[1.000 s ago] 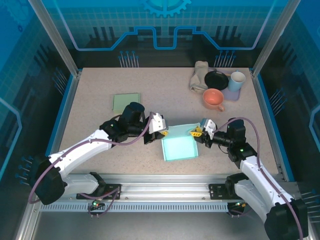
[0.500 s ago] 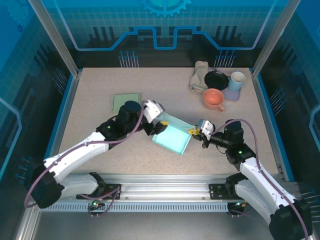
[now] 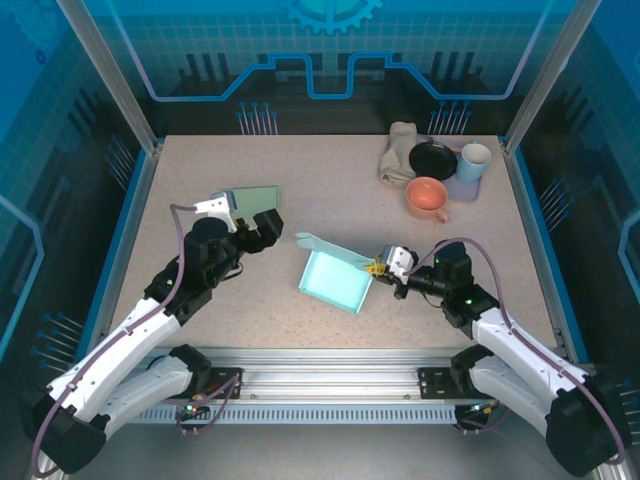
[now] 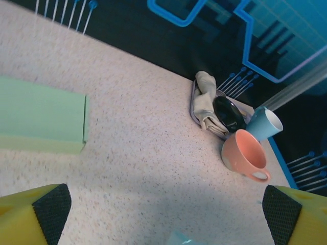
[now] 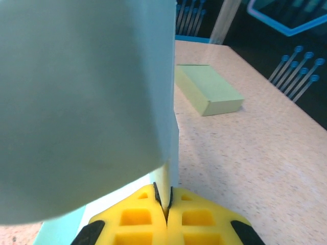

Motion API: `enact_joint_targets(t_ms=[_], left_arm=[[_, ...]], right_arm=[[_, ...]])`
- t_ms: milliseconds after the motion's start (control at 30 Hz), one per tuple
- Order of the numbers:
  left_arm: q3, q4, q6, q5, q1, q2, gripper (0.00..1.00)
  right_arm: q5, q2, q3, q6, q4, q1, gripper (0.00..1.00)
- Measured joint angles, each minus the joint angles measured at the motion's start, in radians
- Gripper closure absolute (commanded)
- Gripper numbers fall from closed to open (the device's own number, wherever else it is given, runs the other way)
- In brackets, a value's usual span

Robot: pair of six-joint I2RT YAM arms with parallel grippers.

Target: Fold the paper box

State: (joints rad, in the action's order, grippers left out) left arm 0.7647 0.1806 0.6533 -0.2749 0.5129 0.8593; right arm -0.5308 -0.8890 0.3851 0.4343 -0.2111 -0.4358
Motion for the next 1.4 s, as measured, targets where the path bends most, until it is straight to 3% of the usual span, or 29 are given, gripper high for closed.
enact_joint_targets(t_ms=[200, 433, 633, 1000, 1200, 1400], left_arm=[[0.073, 0.084, 0.193, 0.005, 0.0, 0.087, 0.01], [0.058, 0.121, 0.291, 0.031, 0.04, 0.18, 0.07], [0.056, 0.109, 0.313, 0.053, 0.089, 0.254, 0.17], [0.057, 0.071, 0.318, 0.073, 0.123, 0.337, 0.26], [0.057, 0.054, 0.318, 0.09, 0.157, 0.344, 0.3], [0.055, 0.054, 0.332, 0.064, 0.183, 0.344, 0.37]], right_arm=[[0.001, -0.105, 0.0, 0.035, -0.048, -0.06, 1.0], [0.007, -0.194, 0.0, 0.049, -0.093, -0.062, 1.0], [0.008, -0.237, 0.002, 0.05, -0.123, -0.062, 1.0], [0.029, -0.269, 0.031, 0.058, -0.127, -0.07, 1.0], [0.082, -0.289, 0.044, 0.07, -0.126, -0.098, 1.0], [0.211, -0.369, 0.116, 0.115, -0.066, -0.172, 1.0]])
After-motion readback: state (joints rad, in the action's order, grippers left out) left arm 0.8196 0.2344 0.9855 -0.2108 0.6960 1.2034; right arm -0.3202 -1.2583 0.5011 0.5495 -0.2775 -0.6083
